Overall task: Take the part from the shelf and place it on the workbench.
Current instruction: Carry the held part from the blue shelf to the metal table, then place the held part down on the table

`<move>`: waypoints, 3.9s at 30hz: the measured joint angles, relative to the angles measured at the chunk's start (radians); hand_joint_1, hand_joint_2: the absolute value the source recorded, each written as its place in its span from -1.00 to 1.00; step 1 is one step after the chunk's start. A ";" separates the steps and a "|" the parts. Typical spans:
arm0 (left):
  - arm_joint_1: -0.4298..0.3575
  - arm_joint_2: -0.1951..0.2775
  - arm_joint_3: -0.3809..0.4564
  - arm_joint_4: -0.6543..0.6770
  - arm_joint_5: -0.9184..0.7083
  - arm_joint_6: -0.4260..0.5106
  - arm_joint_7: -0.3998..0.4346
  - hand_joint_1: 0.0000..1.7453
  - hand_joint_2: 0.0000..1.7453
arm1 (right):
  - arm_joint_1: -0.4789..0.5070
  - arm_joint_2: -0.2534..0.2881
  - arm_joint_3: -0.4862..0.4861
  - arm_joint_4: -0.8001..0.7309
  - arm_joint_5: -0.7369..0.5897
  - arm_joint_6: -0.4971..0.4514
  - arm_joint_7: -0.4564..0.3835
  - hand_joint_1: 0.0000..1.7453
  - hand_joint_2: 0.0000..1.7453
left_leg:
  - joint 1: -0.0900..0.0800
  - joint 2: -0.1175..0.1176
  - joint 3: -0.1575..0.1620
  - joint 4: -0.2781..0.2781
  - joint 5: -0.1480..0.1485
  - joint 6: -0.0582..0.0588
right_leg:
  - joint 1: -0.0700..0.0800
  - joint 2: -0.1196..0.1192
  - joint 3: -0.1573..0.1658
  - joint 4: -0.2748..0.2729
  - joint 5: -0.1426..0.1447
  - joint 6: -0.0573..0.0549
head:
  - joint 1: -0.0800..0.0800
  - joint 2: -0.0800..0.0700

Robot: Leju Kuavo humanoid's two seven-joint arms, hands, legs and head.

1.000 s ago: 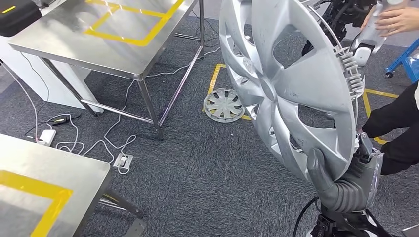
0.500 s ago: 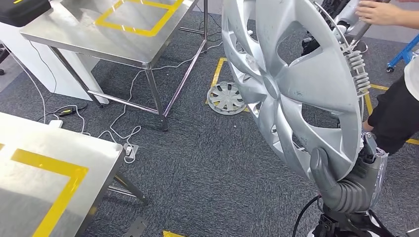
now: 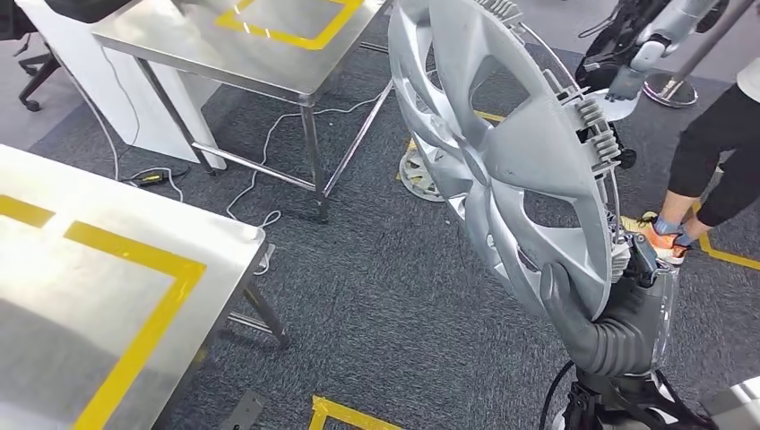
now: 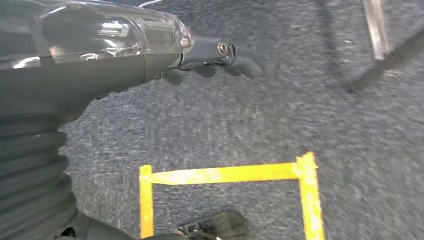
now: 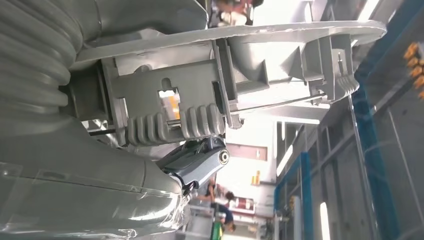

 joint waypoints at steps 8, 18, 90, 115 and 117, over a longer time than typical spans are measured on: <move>0.010 0.004 -0.017 -0.001 0.000 0.000 0.007 -1.00 1.00 | -0.004 -0.004 0.010 0.000 0.020 0.010 0.008 1.00 1.00 | -0.028 -0.095 -0.024 0.000 0.029 0.046 | 0.005 0.081 -0.084 0.251 -0.125 -0.013 | 0.012 0.000; 0.011 -0.001 -0.034 -0.001 -0.008 -0.002 0.013 -1.00 1.00 | -0.002 -0.005 0.023 -0.009 0.036 0.012 0.008 1.00 1.00 | -0.021 -0.087 -0.072 0.035 0.011 0.018 | 0.027 0.099 0.059 -0.079 0.017 -0.073 | 0.010 0.000; 0.012 0.008 -0.079 -0.006 0.000 -0.029 0.044 -1.00 1.00 | 0.007 -0.004 0.024 0.048 -0.060 0.071 -0.014 1.00 1.00 | -0.013 0.060 -0.058 0.023 0.036 -0.001 | 0.011 -0.032 0.038 0.005 -0.040 -0.010 | 0.009 0.000; -0.008 -0.026 -0.134 -0.007 0.021 -0.062 0.077 -1.00 1.00 | -0.232 0.219 0.317 0.450 0.359 0.184 0.217 1.00 1.00 | -0.006 -0.059 -0.170 0.226 -0.032 -0.021 | 0.005 0.066 0.018 -0.012 -0.010 -0.045 | 0.007 0.000; -0.017 -0.027 -0.148 -0.010 0.007 -0.075 0.092 -1.00 1.00 | -0.296 0.273 0.351 0.568 0.366 0.179 0.221 1.00 1.00 | 0.000 -0.052 -0.102 0.112 0.022 -0.028 | 0.003 0.064 0.013 -0.003 -0.012 -0.040 | 0.006 0.000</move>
